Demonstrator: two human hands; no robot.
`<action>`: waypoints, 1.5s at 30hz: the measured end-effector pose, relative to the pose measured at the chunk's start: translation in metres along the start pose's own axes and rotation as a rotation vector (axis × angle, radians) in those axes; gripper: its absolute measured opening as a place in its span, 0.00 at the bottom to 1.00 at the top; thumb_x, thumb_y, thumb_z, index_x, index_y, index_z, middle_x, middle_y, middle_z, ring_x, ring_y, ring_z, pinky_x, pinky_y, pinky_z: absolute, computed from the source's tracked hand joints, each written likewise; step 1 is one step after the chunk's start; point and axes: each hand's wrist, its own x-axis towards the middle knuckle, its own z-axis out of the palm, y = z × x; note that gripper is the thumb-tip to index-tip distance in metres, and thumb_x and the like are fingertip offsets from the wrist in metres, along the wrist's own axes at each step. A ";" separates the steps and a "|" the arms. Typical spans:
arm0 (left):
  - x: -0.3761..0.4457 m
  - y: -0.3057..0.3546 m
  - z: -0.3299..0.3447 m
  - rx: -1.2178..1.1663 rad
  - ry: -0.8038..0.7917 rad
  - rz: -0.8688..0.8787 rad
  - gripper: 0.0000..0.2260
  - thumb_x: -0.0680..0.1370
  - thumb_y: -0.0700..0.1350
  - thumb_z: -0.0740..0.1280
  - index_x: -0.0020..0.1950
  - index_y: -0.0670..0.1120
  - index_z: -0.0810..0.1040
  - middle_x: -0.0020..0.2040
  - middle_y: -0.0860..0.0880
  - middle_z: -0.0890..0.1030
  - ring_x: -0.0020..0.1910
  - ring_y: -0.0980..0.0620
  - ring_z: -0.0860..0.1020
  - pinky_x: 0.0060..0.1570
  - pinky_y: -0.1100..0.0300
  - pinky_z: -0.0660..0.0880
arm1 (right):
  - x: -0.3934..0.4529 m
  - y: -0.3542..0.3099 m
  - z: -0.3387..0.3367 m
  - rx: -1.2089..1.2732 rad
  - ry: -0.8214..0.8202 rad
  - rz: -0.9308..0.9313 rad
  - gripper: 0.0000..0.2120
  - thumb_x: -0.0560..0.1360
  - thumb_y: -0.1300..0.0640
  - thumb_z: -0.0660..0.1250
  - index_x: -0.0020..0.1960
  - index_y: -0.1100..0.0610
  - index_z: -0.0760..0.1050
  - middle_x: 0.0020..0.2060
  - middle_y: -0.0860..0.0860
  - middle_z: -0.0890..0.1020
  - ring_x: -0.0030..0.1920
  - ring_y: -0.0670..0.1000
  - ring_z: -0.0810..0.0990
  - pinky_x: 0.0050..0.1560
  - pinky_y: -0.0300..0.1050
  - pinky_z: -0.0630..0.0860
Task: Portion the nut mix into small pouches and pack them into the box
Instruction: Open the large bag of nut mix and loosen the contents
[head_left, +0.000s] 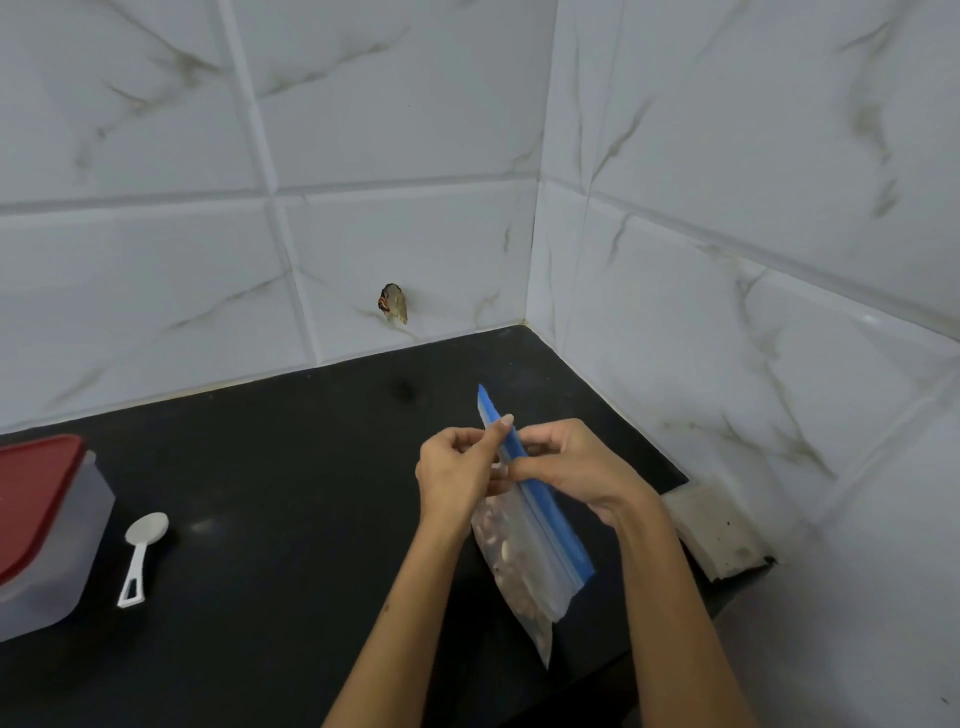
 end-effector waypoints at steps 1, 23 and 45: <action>0.001 0.003 -0.002 -0.003 -0.014 -0.019 0.16 0.72 0.53 0.75 0.45 0.40 0.80 0.38 0.43 0.84 0.34 0.47 0.84 0.32 0.58 0.80 | 0.000 -0.001 0.001 0.012 0.002 -0.010 0.09 0.73 0.59 0.69 0.53 0.57 0.82 0.46 0.53 0.84 0.50 0.50 0.83 0.55 0.50 0.79; 0.000 0.023 -0.019 -0.197 -0.198 -0.246 0.06 0.77 0.36 0.67 0.43 0.38 0.82 0.34 0.45 0.84 0.34 0.51 0.84 0.34 0.60 0.80 | 0.019 -0.009 0.007 0.143 0.268 0.088 0.05 0.69 0.57 0.74 0.43 0.57 0.82 0.39 0.52 0.84 0.42 0.49 0.84 0.40 0.39 0.81; 0.014 0.028 -0.020 -0.223 -0.255 -0.287 0.07 0.69 0.32 0.74 0.45 0.39 0.80 0.35 0.45 0.85 0.34 0.52 0.84 0.30 0.64 0.79 | 0.021 -0.018 -0.002 0.353 0.202 0.229 0.07 0.73 0.61 0.71 0.49 0.62 0.81 0.41 0.57 0.85 0.40 0.52 0.86 0.40 0.43 0.82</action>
